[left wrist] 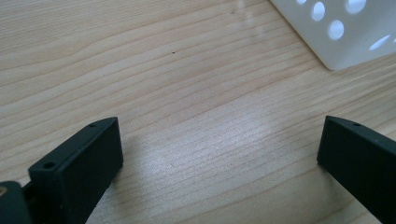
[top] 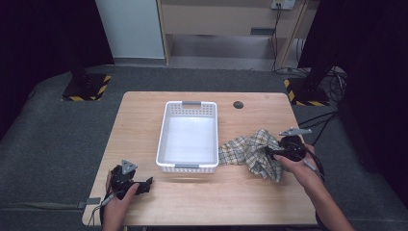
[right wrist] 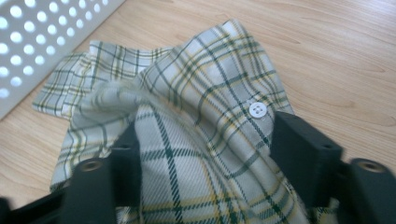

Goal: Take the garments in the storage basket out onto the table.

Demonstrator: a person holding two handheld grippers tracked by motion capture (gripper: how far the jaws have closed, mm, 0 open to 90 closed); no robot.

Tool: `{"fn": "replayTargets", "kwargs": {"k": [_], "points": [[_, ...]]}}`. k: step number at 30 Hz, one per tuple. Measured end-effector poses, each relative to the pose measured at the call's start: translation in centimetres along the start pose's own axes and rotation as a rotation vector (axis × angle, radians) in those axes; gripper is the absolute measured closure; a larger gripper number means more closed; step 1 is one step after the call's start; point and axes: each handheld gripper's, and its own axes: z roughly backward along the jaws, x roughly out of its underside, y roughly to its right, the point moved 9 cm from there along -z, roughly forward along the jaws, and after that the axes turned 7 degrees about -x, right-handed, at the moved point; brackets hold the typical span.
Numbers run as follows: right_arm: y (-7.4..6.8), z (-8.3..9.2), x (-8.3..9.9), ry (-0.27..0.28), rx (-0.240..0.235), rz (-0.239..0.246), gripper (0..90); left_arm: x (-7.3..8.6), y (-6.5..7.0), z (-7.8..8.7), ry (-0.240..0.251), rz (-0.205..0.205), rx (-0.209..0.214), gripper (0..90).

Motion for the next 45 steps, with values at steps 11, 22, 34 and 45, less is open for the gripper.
{"fn": "replayTargets", "kwargs": {"k": [11,22,34,45], "points": [[0.5,0.8,-0.8,0.049,0.022,-0.036,12.0,0.0,0.0,0.0,0.0,0.0,0.0,0.0],[0.4,1.4,-1.4,0.088,0.032,-0.035,6.2,0.0,0.0,0.0,0.0,0.0,0.0,0.0],[-0.9,1.7,-2.2,0.112,0.012,-0.004,4.9,0.0,0.0,0.0,0.0,0.0,0.0,0.0],[-2.3,1.7,-2.6,0.115,-0.01,0.016,4.3,0.0,0.0,0.0,0.0,0.0,0.0,0.0]]}}
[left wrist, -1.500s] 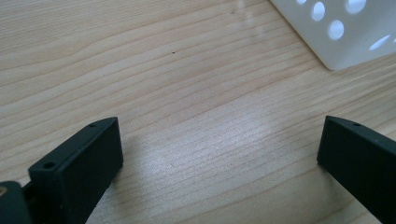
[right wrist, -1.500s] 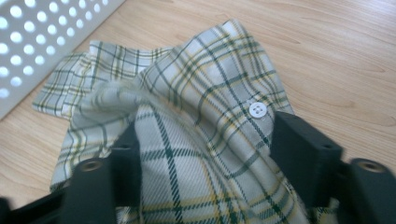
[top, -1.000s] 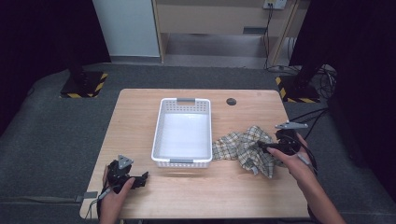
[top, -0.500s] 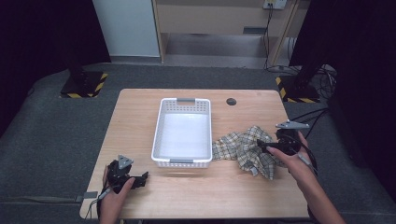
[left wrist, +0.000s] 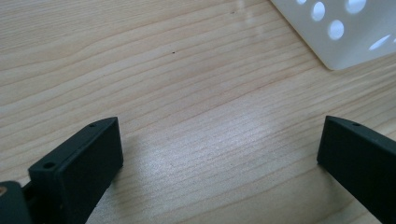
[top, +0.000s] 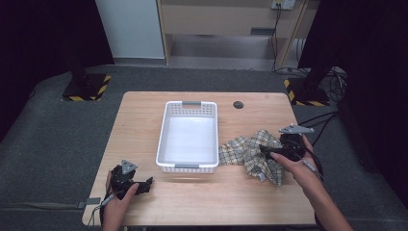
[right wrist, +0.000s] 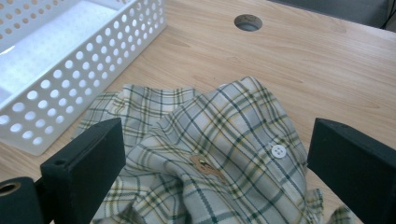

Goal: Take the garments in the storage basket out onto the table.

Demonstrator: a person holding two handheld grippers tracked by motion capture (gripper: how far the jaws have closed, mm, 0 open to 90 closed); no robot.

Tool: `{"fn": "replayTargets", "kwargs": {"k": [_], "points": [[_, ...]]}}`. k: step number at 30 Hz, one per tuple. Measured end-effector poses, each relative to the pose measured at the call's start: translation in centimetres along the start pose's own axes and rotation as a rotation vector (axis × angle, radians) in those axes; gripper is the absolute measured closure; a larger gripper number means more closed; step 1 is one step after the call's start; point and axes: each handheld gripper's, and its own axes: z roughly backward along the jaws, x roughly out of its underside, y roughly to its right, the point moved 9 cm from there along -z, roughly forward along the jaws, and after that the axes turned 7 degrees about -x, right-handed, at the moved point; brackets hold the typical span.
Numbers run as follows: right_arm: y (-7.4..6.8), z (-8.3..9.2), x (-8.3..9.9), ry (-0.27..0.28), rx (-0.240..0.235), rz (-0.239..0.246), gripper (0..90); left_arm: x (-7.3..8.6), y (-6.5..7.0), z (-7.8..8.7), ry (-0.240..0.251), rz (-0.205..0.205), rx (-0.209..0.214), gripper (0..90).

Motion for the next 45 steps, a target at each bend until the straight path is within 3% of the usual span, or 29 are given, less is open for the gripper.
{"fn": "replayTargets", "kwargs": {"k": [34,45], "points": [[-3.9,-1.8,1.0,-0.034,-0.07,0.069,3.5,0.0,0.0,0.0,0.0,0.0,0.0,0.0],[-5.9,-2.5,1.7,-0.045,-0.103,0.088,3.3,0.0,0.0,0.0,0.0,0.0,0.0,0.0]]}}
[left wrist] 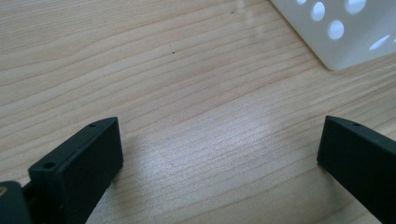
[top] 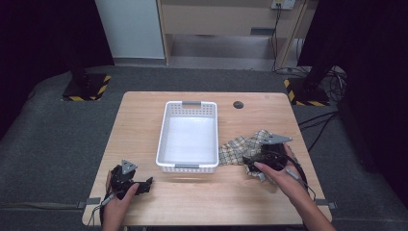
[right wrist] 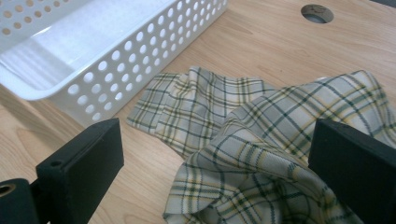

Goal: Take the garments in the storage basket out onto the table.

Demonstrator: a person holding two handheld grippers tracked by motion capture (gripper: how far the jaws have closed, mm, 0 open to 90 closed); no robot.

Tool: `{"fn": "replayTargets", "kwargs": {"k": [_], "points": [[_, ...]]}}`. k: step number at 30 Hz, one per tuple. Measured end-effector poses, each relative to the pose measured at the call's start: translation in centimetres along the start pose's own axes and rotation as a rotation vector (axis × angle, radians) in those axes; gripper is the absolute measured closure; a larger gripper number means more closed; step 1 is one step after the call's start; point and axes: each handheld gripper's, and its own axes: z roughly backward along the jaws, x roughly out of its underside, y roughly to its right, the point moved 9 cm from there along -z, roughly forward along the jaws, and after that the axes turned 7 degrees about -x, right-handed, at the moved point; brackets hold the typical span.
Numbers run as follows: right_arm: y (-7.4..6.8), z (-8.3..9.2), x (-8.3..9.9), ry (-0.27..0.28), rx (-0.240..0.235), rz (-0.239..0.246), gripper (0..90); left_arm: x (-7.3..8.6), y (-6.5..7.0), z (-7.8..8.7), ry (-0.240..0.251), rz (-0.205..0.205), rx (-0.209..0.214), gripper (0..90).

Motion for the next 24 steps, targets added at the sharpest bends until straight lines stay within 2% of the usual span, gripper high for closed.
{"fn": "replayTargets", "kwargs": {"k": [16,24], "points": [[-1.7,-1.4,1.1,-0.013,-0.029,0.01,2.5,0.0,0.0,0.0,0.0,0.0,0.0,0.0],[-3.1,-2.2,1.7,-0.024,-0.051,0.026,2.4,0.0,0.0,0.0,0.0,0.0,0.0,0.0]]}}
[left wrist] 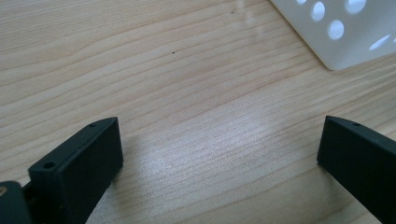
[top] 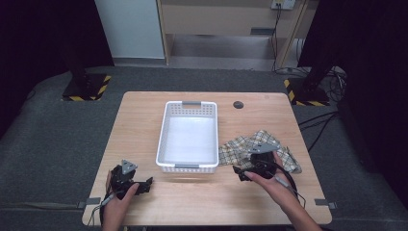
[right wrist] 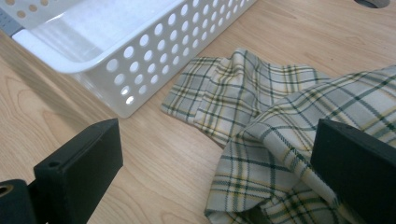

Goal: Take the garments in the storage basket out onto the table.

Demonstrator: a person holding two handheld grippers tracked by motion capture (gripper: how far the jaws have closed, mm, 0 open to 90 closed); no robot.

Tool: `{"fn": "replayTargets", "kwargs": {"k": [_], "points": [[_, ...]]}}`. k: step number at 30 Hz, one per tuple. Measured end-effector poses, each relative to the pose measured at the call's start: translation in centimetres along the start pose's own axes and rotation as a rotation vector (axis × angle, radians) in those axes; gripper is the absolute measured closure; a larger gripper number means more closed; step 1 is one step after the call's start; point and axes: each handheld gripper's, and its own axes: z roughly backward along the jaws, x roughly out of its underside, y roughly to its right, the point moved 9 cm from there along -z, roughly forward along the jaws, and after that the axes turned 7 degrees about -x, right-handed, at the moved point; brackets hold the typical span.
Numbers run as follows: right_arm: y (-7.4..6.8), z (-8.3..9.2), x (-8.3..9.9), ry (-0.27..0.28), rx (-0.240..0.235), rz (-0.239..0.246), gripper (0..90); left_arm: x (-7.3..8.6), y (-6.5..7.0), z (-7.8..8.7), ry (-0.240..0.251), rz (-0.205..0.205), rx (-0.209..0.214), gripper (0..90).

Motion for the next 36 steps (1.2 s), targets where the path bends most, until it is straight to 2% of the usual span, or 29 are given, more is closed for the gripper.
{"fn": "replayTargets", "kwargs": {"k": [16,26,36], "points": [[-2.8,-1.4,0.5,-0.017,-0.056,0.029,2.9,0.0,0.0,0.0,0.0,0.0,0.0,0.0],[-4.4,-2.8,1.6,-0.041,-0.086,0.042,3.3,0.0,0.0,0.0,0.0,0.0,0.0,0.0],[-5.7,-3.9,2.3,-0.05,-0.11,0.033,3.2,0.0,0.0,0.0,0.0,0.0,0.0,0.0]]}}
